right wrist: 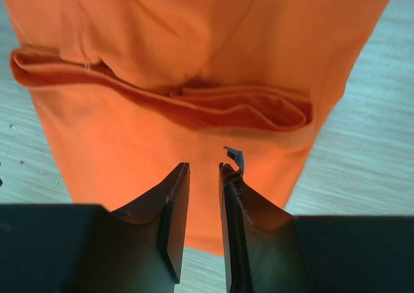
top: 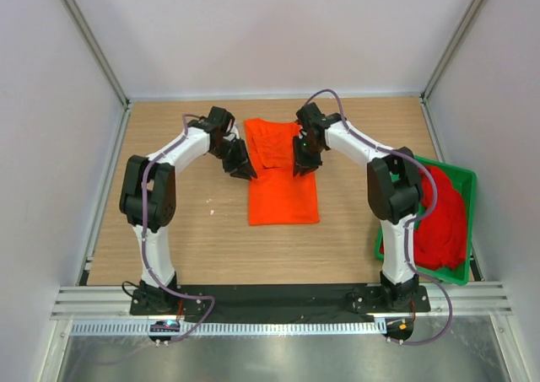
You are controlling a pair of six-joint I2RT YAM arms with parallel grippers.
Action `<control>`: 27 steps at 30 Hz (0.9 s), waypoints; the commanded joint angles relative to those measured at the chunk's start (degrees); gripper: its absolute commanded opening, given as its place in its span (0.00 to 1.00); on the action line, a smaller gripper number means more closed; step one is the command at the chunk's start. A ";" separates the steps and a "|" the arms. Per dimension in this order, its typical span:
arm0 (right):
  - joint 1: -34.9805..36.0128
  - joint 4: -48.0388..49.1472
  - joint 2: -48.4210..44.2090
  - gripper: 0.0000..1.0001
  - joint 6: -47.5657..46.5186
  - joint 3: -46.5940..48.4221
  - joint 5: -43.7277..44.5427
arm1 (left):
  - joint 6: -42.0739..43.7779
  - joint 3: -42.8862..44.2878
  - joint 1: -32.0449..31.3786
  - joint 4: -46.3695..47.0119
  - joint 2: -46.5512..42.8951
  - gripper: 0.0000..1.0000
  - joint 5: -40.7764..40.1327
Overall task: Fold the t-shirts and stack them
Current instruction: Fold the tshirt
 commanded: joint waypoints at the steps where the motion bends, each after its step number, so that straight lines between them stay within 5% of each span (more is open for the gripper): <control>1: -0.60 -1.99 0.72 0.32 0.50 5.78 1.13 | 2.40 2.67 0.48 -0.20 -0.60 0.24 2.30; 27: -5.87 -5.42 11.97 0.31 -3.02 14.31 1.13 | -0.41 6.28 0.57 7.01 9.34 0.22 1.95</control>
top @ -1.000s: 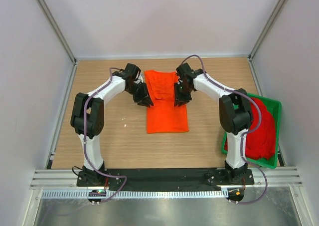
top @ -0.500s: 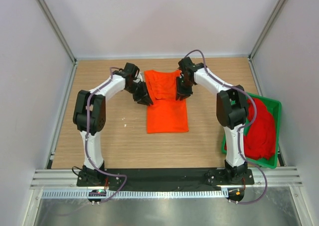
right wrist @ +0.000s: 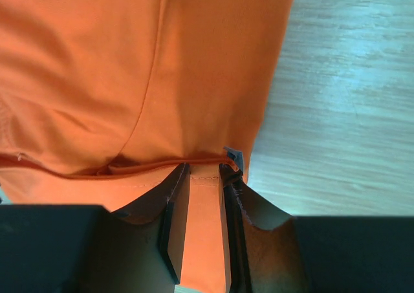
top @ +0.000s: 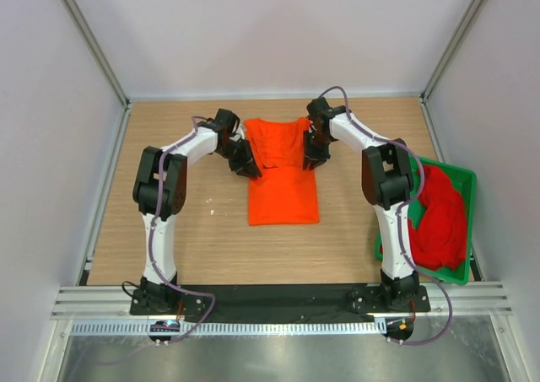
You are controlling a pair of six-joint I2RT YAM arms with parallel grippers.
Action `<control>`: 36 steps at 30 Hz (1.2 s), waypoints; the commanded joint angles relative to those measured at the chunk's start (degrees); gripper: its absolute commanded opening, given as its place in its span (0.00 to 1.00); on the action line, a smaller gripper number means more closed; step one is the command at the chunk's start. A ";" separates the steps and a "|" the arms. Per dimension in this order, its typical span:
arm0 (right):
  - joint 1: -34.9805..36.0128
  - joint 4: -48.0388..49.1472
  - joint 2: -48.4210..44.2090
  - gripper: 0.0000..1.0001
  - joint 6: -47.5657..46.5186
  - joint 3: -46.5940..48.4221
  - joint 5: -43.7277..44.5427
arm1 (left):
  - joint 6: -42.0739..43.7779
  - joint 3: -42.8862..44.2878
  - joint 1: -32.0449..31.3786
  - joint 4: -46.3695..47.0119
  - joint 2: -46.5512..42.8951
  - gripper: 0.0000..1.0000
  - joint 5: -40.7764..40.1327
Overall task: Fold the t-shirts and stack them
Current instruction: Fold the tshirt
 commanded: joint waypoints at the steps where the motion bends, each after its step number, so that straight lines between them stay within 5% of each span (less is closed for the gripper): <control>1: 0.07 -1.22 1.50 0.32 -1.23 2.97 0.43 | -0.38 1.71 -0.11 2.64 -0.28 0.22 -0.04; 21: 0.51 -6.94 0.90 0.32 -4.66 9.65 7.55 | 0.23 1.53 -0.73 2.73 -2.92 0.25 -3.47; 36: 1.04 -3.51 2.12 0.31 -2.98 4.12 7.54 | 2.77 6.70 -0.29 -2.09 2.51 0.26 -7.07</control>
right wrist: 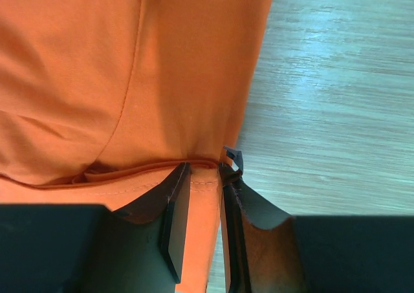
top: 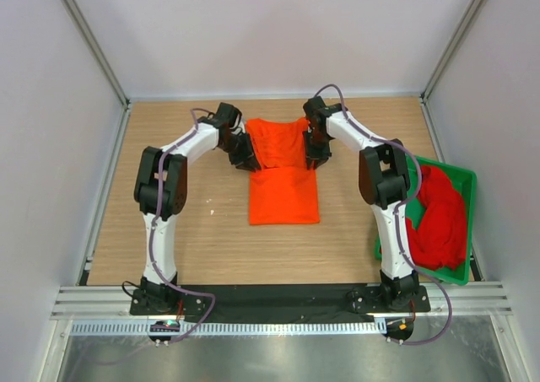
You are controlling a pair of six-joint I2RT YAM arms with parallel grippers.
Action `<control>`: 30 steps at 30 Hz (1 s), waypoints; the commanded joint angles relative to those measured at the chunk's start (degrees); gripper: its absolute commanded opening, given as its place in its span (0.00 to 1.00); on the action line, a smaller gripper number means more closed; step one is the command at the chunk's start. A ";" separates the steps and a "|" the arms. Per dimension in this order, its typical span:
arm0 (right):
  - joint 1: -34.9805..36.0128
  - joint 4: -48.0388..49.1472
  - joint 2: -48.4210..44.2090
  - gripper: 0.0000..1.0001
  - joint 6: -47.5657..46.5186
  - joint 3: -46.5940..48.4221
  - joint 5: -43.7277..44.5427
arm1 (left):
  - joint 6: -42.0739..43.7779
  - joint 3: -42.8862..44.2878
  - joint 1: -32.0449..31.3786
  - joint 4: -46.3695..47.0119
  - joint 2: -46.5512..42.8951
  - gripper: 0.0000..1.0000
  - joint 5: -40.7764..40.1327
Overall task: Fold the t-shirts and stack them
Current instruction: Fold the tshirt
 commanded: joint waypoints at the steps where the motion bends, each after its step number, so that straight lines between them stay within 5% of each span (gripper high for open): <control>1: 0.32 1.17 -0.08 0.31 0.69 -1.08 1.66 | 2.60 4.13 0.39 -3.30 3.40 0.26 -2.11; 18: 0.23 -0.50 3.26 0.31 -1.15 -3.82 11.33 | 8.58 5.81 0.48 -8.14 8.51 0.25 -6.95; 25: 0.23 -0.24 0.01 0.34 -3.44 -2.94 11.43 | 9.46 11.07 0.39 -11.56 5.08 0.45 -6.78; 30: -0.47 -1.46 -4.21 0.47 -3.62 -1.36 11.42 | 10.07 13.19 0.39 -13.50 -0.63 0.53 -9.14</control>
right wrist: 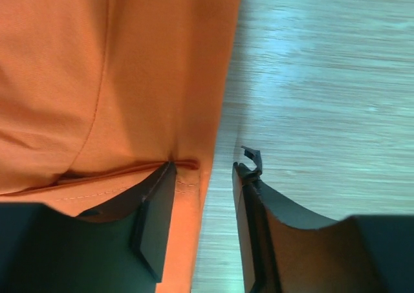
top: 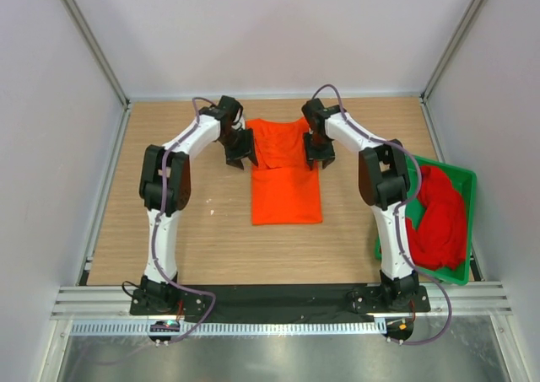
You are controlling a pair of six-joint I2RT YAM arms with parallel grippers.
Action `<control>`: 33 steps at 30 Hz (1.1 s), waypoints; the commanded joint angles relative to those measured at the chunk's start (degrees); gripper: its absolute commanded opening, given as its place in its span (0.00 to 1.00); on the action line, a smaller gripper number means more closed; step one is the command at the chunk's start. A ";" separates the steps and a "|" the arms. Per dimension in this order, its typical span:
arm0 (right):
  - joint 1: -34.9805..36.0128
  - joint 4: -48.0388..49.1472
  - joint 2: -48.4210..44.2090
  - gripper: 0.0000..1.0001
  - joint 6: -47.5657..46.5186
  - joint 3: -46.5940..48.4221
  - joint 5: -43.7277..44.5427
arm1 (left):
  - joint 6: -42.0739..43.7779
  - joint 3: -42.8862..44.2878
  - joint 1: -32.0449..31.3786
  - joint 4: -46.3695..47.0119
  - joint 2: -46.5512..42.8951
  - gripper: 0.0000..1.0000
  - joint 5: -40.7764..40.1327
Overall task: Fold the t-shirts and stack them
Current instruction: Fold the tshirt
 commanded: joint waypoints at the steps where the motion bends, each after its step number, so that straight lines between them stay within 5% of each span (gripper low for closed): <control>1: -1.30 -2.54 -4.30 0.49 -1.89 0.50 4.67 | 2.36 1.87 0.37 -3.30 -7.30 0.54 -3.55; 8: -1.65 -1.68 -14.66 0.52 -1.89 -10.02 1.25 | 1.93 -11.20 0.37 -2.52 -16.78 0.55 -0.93; 13: -1.65 2.81 -27.56 0.54 0.73 -24.96 -10.76 | -2.90 -26.15 -0.68 3.28 -27.58 0.55 4.61; 24: -2.36 16.43 -42.53 0.52 9.88 -53.36 -26.08 | -23.89 -54.09 -6.57 20.42 -41.41 0.53 7.43; 33: -2.71 18.73 -47.72 0.50 8.75 -59.60 -24.60 | -25.76 -58.16 -7.10 24.38 -42.11 0.52 4.09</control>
